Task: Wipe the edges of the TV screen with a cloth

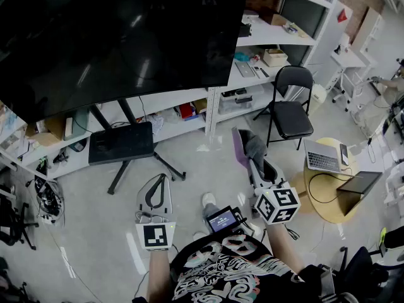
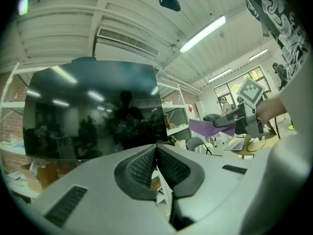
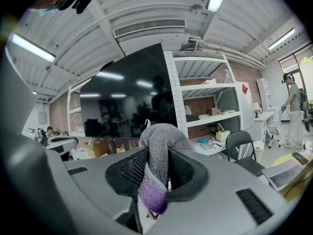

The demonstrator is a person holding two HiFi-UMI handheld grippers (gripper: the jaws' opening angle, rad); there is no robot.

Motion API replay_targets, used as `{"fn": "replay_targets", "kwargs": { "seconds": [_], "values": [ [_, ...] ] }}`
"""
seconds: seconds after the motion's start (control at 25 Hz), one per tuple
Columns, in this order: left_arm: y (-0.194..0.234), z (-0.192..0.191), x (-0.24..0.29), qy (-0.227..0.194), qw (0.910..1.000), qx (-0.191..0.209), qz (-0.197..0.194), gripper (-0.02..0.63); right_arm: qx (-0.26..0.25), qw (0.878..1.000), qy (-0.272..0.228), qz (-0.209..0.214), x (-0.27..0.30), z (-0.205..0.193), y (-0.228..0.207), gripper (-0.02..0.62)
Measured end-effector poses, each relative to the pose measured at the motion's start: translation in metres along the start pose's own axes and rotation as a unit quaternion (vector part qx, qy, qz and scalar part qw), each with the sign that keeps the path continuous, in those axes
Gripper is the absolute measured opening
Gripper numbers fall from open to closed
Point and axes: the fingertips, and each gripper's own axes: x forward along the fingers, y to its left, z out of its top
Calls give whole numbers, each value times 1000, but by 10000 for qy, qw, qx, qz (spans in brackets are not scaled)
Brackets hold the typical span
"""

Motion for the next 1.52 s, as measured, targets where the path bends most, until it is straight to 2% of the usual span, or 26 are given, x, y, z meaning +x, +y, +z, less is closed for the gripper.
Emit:
{"fn": "replay_targets", "kwargs": {
  "seconds": [0.2, 0.36, 0.48, 0.64, 0.68, 0.92, 1.08, 1.52],
  "values": [
    [4, -9, -2, 158, 9996, 74, 241, 17, -11, 10000, 17, -92, 5, 1, -13, 123],
    [6, -14, 11, 361, 9990, 138, 232, 17, -49, 9999, 36, -118, 20, 5, -25, 123],
    [12, -19, 34, 296, 9992, 47, 281, 17, 11, 9998, 29, -171, 39, 5, -35, 123],
    [18, -32, 68, 713, 9967, 359, 156, 17, 101, 9995, 68, -287, 67, 5, -54, 123],
    [20, -32, 79, 700, 9967, 364, 170, 17, 75, 9995, 73, -300, 75, 6, -59, 123],
    [40, -42, 136, 599, 9975, 53, 374, 17, 15, 9993, 141, -357, 130, 16, -88, 123],
    [51, -44, 169, 598, 9970, -17, 499, 17, -23, 9991, 305, -305, 170, 18, -103, 123],
    [68, -68, 242, 924, 9935, 33, 658, 17, -43, 9984, 565, -24, 261, 21, -130, 123]
  ]
}}
